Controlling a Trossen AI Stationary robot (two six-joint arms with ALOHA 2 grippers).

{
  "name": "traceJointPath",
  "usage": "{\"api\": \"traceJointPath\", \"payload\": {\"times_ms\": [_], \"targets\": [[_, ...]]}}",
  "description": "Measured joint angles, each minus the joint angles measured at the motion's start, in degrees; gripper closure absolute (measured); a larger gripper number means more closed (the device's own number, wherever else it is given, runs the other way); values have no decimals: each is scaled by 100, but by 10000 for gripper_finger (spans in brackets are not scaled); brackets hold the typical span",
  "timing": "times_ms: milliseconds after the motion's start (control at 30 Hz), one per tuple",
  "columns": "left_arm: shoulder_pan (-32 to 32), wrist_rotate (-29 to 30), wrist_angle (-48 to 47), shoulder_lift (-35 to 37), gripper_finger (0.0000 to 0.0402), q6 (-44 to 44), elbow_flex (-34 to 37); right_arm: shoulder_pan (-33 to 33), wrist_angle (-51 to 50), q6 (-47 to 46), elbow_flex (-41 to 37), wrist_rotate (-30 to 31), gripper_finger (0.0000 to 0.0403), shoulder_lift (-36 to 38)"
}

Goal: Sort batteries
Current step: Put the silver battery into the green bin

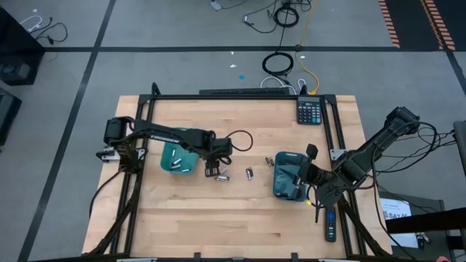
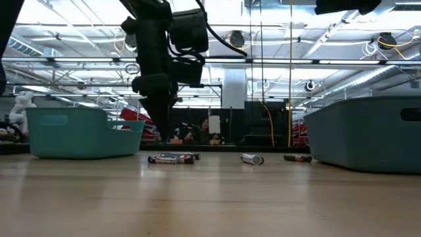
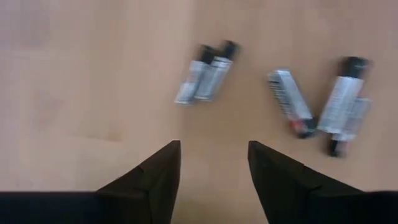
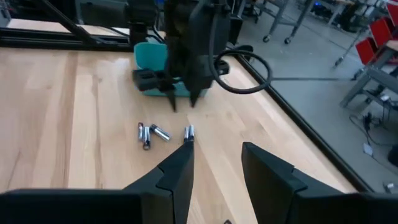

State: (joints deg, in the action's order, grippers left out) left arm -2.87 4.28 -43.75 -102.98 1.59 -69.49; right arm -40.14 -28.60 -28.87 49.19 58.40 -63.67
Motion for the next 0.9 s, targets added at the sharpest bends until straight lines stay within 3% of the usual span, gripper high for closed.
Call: {"api": "traceJointPath", "payload": {"times_ms": [100, 467, 900], "targets": [[101, -379, 0, -95, 219, 138, 0, -27, -206, -284, 0, 3, 277, -1], [527, -580, 352, -166, 224, 618, 0, -55, -295, -456, 0, 23, 277, -1], [527, -341, 892, -195, 224, 1002, 0, -52, -295, -496, 0, 27, 277, -1]]}}
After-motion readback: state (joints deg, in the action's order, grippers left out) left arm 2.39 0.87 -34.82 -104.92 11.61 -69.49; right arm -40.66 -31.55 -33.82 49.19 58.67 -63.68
